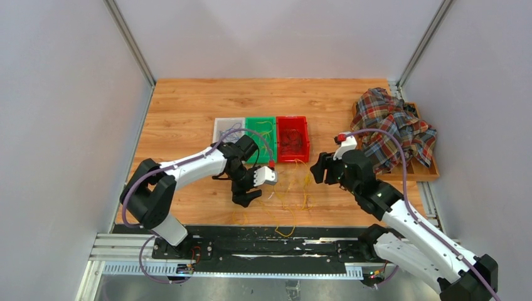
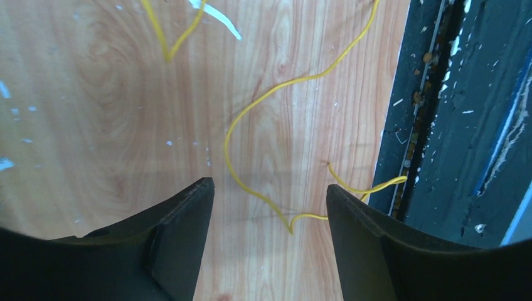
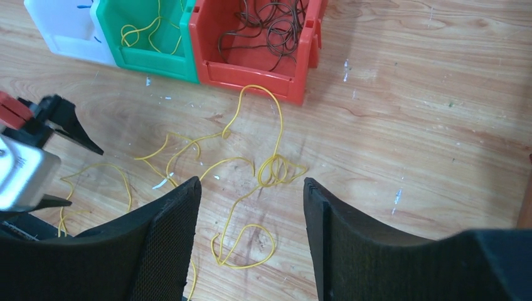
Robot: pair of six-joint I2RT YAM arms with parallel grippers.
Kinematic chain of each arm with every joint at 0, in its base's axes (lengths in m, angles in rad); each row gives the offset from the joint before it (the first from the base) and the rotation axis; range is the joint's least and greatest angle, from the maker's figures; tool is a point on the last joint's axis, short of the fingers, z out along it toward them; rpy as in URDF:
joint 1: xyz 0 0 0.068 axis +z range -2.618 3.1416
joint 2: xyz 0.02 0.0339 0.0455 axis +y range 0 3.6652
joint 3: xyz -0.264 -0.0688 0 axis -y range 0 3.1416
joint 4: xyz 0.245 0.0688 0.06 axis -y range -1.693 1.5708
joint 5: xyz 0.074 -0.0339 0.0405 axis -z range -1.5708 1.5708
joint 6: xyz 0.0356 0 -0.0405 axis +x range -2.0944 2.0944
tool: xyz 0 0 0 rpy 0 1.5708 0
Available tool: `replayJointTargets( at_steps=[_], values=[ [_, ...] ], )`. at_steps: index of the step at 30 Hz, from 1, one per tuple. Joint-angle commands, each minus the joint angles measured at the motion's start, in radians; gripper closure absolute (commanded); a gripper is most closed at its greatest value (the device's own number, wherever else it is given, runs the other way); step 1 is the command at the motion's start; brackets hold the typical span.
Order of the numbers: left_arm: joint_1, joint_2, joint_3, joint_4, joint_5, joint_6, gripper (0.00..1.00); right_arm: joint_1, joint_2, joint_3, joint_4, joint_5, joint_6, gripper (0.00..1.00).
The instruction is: Untangle the cables
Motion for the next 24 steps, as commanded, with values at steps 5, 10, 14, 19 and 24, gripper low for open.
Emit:
replayJointTargets(
  at_steps=[5,10,14,19,24],
  values=[
    [-0.018,-0.061,-0.131,0.174,-0.125,-0.018,0.73,0.019,0.005,-0.018,0.08,0.065,0.028,0.43],
    [-0.016,-0.21,-0.046,0.016,-0.16,0.073,0.99,0.022,0.018,-0.033,0.169,0.018,0.013,0.42],
    [0.0,-0.323,0.087,-0.131,-0.156,0.143,0.99,0.055,0.028,-0.03,0.292,-0.074,-0.068,0.32],
    [0.01,-0.401,0.259,-0.221,-0.171,0.176,0.99,0.158,0.068,0.0,0.417,-0.156,-0.198,0.24],
    [0.01,-0.443,0.426,-0.221,-0.181,0.218,0.99,0.25,0.136,0.052,0.52,-0.225,-0.235,0.2]
  ],
)
